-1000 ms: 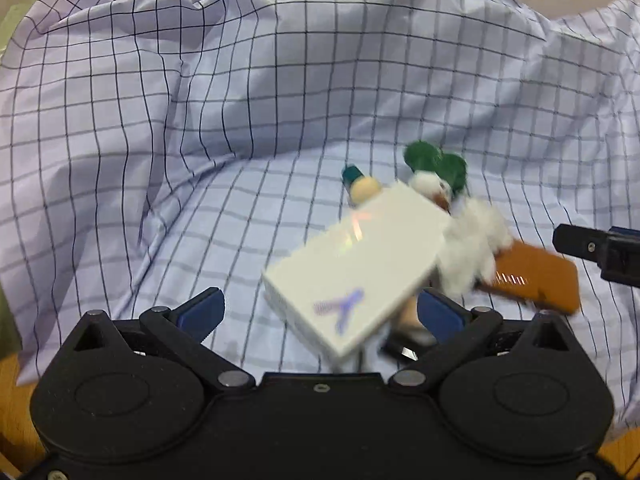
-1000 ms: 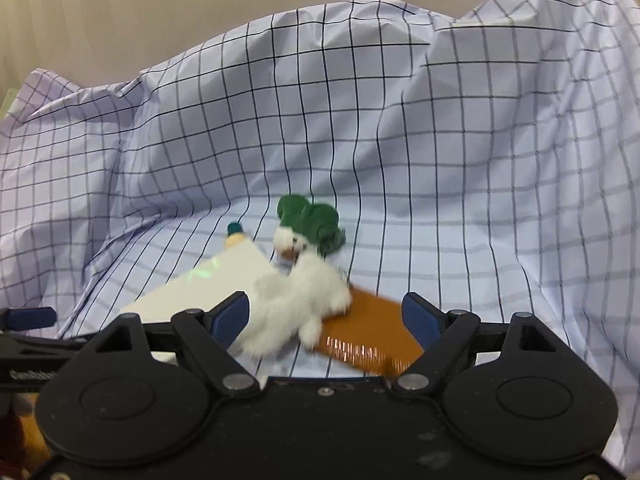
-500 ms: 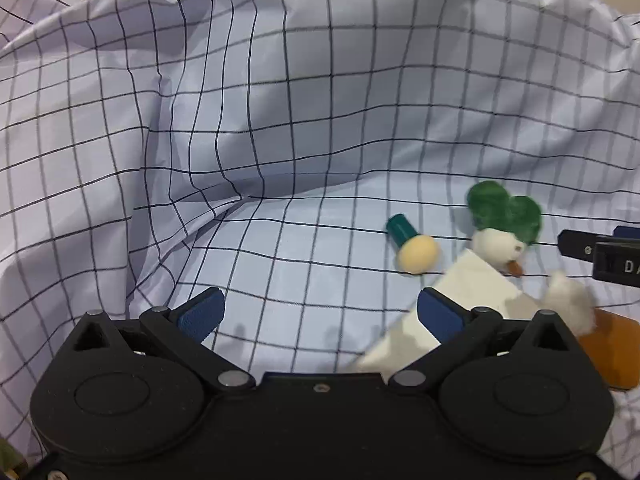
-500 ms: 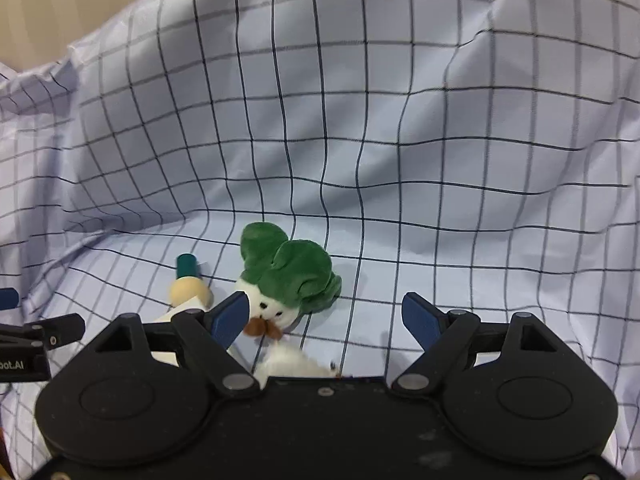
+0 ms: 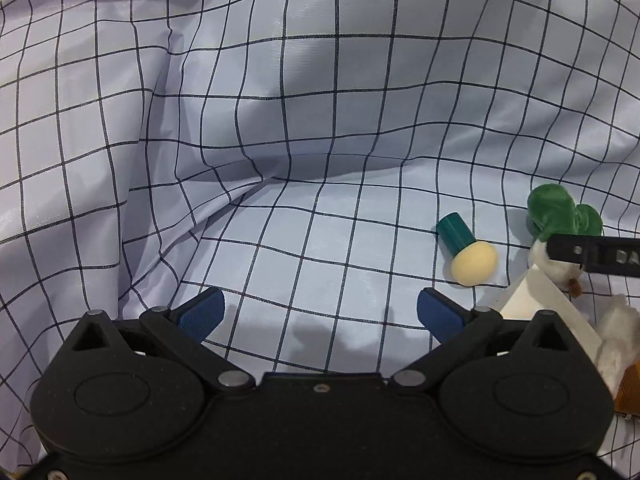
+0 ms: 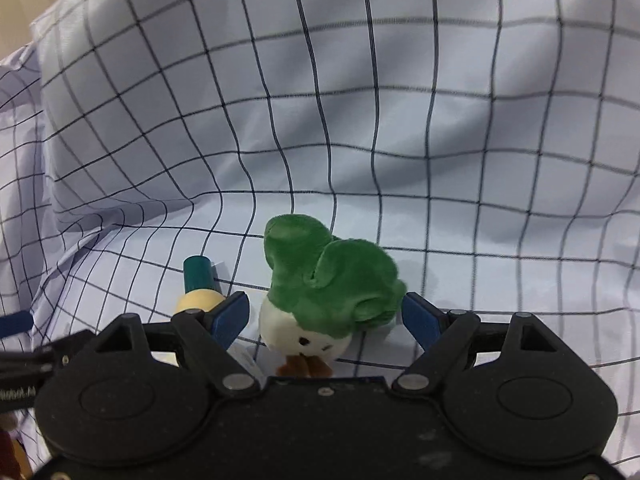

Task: Organize soft objects
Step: 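Reach the right tool to the green-hatted plush toy and grasp it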

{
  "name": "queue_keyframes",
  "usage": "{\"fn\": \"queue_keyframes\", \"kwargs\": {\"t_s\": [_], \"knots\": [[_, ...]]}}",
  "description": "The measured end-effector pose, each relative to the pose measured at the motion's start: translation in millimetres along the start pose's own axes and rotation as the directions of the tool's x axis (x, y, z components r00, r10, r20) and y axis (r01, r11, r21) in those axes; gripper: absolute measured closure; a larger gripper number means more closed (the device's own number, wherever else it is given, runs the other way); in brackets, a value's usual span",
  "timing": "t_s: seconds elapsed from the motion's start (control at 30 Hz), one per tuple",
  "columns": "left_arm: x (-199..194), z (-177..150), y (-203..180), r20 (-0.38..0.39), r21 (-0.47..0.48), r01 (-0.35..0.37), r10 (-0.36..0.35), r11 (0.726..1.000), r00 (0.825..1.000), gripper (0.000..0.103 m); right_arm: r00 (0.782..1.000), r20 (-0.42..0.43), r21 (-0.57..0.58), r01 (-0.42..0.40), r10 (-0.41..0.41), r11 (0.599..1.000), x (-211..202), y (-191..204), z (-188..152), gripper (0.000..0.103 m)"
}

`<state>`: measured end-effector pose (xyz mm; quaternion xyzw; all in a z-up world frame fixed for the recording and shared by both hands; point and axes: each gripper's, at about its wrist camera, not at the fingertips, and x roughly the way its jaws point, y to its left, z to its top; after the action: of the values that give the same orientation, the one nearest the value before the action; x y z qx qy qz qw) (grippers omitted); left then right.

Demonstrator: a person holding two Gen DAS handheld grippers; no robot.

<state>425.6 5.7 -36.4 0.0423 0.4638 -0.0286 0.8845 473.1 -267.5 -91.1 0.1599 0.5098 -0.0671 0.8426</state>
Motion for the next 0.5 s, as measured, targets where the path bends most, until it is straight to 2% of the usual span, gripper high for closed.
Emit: {"fn": "queue_keyframes", "kwargs": {"t_s": [0.13, 0.23, 0.3, 0.37, 0.4, 0.5], "knots": [[0, 2, 0, -0.001, -0.005, 0.010, -0.010, 1.000, 1.000, 0.004, 1.000, -0.019, 0.024, 0.020, -0.020, 1.000, 14, 2, 1, 0.018], [1, 5, -1, 0.002, 0.000, 0.013, -0.013, 1.000, 1.000, 0.004, 0.999, -0.032, 0.010, 0.031, -0.031, 0.999, 19, 5, 0, 0.030], [1, 7, -3, -0.005, 0.005, 0.031, -0.031, 1.000, 1.000, 0.004, 0.999, -0.043, 0.019, 0.003, -0.002, 1.000, 21, 4, -1, 0.037], [2, 10, -6, -0.004, 0.010, 0.041, -0.041, 0.999, 0.999, 0.004, 0.998, -0.046, 0.034, -0.036, 0.037, 0.999, 19, 0, -2, 0.054], [3, 12, -8, -0.005, 0.018, 0.044, -0.044, 0.999, 0.999, 0.004, 0.997, -0.045, 0.041, -0.053, 0.055, 0.998, 17, -3, -3, 0.054], [9, 18, -17, -0.017, 0.063, 0.042, -0.041, 0.997, 0.999, 0.004, 0.999, -0.022, 0.054, -0.040, 0.041, 0.998, 10, -10, -7, 0.054]]}}
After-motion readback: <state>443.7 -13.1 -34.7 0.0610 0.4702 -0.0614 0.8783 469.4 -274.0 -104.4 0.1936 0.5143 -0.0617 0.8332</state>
